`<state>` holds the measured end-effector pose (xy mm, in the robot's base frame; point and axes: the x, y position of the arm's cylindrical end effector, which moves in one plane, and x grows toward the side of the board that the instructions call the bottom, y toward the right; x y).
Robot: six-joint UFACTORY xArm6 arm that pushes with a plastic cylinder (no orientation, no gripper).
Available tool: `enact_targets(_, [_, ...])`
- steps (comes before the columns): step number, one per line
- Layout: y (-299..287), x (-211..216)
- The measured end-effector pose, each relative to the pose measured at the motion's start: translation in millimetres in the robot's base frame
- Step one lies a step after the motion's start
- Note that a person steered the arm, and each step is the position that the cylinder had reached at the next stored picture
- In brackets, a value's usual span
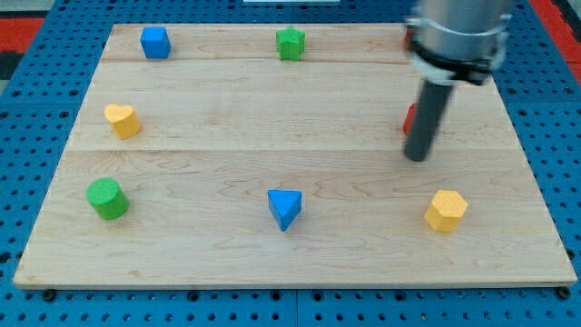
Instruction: Place the yellow hexagon towards the center of the board
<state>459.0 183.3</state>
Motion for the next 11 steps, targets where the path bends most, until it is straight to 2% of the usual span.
enact_targets(1, [54.5, 48.5])
enact_targets(2, [29.7, 125.8])
enact_targets(3, [-17.5, 116.0])
enact_targets(4, [29.7, 81.5])
enact_targets(5, [59.7, 75.2])
enact_targets(6, [10.0, 62.1])
enact_targets(7, [-2.5, 39.0])
enact_targets(8, [-19.9, 45.8])
enact_targets(9, [-9.3, 51.4])
enact_targets(10, [-31.7, 86.0])
enact_targets(11, [-79.2, 102.2])
